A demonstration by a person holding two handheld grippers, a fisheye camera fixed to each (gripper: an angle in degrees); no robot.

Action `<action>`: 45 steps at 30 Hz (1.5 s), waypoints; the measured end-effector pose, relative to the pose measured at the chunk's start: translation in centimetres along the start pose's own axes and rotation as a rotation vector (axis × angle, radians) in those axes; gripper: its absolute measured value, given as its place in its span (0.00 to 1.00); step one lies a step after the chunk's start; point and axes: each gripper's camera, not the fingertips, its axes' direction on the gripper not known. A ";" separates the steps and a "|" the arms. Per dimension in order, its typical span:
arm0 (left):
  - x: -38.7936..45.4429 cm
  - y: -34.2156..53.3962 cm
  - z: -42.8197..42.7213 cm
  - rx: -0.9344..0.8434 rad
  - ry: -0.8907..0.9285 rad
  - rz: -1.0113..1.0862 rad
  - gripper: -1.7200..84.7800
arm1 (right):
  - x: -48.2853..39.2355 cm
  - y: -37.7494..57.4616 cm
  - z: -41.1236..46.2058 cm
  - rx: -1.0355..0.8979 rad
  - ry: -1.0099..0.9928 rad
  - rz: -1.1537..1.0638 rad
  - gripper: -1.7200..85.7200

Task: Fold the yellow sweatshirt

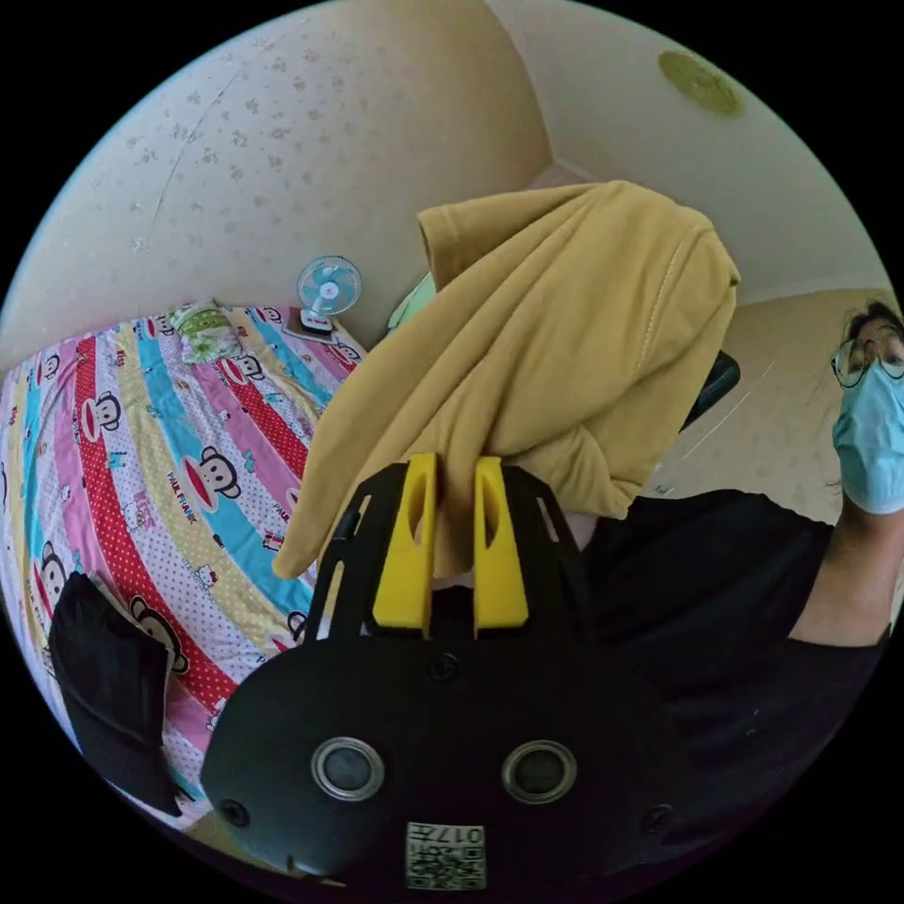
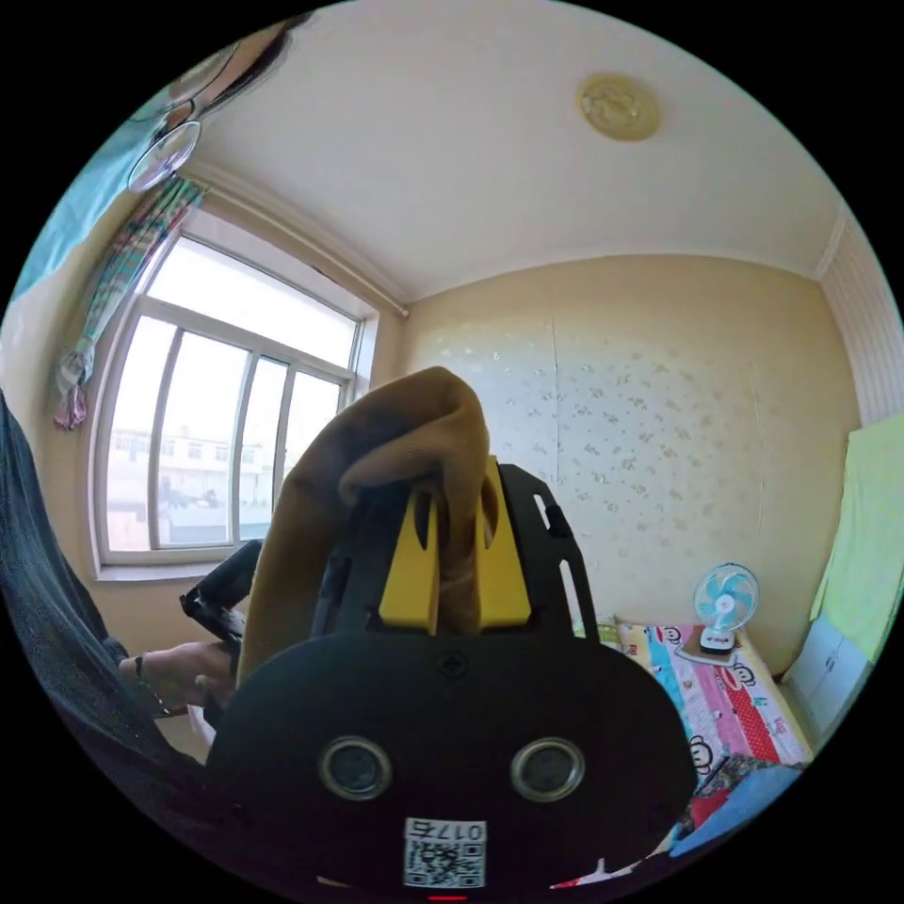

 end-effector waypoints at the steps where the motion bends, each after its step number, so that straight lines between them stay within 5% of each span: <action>1: -0.7 0.1 -1.4 0.058 -0.009 -0.027 0.07 | 0.0 -0.1 0.1 -0.006 0.001 0.005 0.10; 4: -2.7 -0.4 -6.7 0.215 0.032 -0.019 0.07 | 1.1 0.3 -0.9 0.005 -0.019 -0.005 0.10; 7: -4.3 -2.2 -11.5 0.381 0.285 0.078 0.06 | 2.3 2.3 -3.0 0.010 -0.102 -0.113 0.11; 11: -5.0 -6.5 -14.8 0.482 0.559 0.170 0.06 | 4.6 5.8 -3.3 -0.223 -0.214 -0.044 0.11; 16: -2.2 -9.7 -16.2 0.468 0.539 0.285 0.06 | 3.5 10.2 -3.6 -0.361 -0.311 -0.033 0.11; 20: -1.1 -10.0 -18.4 0.511 0.631 0.335 0.06 | 4.5 12.0 -4.6 -0.324 -0.298 0.128 0.11; 25: 0.1 -8.5 -22.0 0.611 0.535 0.357 0.07 | 6.1 11.1 -6.6 -0.255 -0.350 0.040 0.13; 29: -0.3 -7.0 -24.2 0.733 0.527 0.341 0.07 | 8.6 10.2 -9.8 -0.169 -0.692 -0.067 0.12; 33: 0.3 -7.5 -23.5 0.696 0.548 0.340 0.07 | 10.0 8.0 -9.2 -0.033 -0.619 0.030 0.14; 38: 1.7 -8.5 -19.6 0.602 0.547 0.288 0.07 | 6.4 7.0 -1.5 -0.157 -0.674 0.075 0.24; 41: 1.5 -8.8 -17.7 0.538 0.589 0.239 0.07 | 2.3 6.6 2.6 -0.212 -0.552 0.072 0.18; 42: 1.4 -8.8 -17.6 0.530 0.593 0.232 0.07 | 1.3 6.0 2.6 -0.160 -0.455 0.038 0.10; 45: 0.1 -7.7 -18.7 0.526 0.566 0.207 0.07 | 2.1 2.8 0.9 0.033 -0.345 0.082 0.08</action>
